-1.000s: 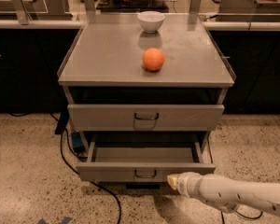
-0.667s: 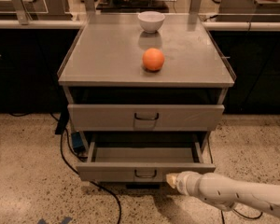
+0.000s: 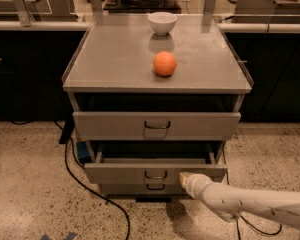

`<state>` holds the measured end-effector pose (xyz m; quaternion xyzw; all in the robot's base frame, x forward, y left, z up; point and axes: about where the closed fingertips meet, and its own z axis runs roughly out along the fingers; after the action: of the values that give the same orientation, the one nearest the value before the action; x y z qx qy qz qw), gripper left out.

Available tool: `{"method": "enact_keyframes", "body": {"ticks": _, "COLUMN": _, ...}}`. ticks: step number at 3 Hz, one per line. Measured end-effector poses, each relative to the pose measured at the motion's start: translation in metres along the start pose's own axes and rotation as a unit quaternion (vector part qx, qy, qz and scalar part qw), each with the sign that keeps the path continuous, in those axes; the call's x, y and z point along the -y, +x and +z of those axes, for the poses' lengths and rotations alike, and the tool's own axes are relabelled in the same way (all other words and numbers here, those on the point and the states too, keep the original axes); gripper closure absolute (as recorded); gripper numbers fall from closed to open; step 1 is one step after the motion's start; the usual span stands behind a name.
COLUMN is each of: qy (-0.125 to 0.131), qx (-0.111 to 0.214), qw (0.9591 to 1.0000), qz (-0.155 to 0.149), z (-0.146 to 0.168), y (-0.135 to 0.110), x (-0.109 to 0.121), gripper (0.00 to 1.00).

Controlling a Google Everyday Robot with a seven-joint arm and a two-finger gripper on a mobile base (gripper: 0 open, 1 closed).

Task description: Close middle drawer

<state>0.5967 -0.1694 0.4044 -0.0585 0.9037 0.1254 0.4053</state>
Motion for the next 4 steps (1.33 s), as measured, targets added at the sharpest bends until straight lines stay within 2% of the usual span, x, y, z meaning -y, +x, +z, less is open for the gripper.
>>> {"method": "enact_keyframes", "body": {"ticks": 1, "qy": 0.05, "qx": 0.039, "qw": 0.998, "qz": 0.001, "z": 0.021, "y": -0.022, "x": 0.008, "gripper": 1.0}}
{"method": "enact_keyframes", "body": {"ticks": 2, "qy": 0.081, "qx": 0.067, "qw": 0.9944, "qz": 0.001, "z": 0.02, "y": -0.037, "x": 0.021, "gripper": 1.0}}
{"method": "enact_keyframes", "body": {"ticks": 3, "qy": 0.078, "qx": 0.066, "qw": 0.9948, "qz": 0.004, "z": 0.02, "y": -0.037, "x": 0.021, "gripper": 1.0}}
{"method": "enact_keyframes", "body": {"ticks": 4, "qy": 0.049, "qx": 0.057, "qw": 0.9968, "qz": 0.027, "z": 0.021, "y": -0.037, "x": 0.02, "gripper": 1.0}}
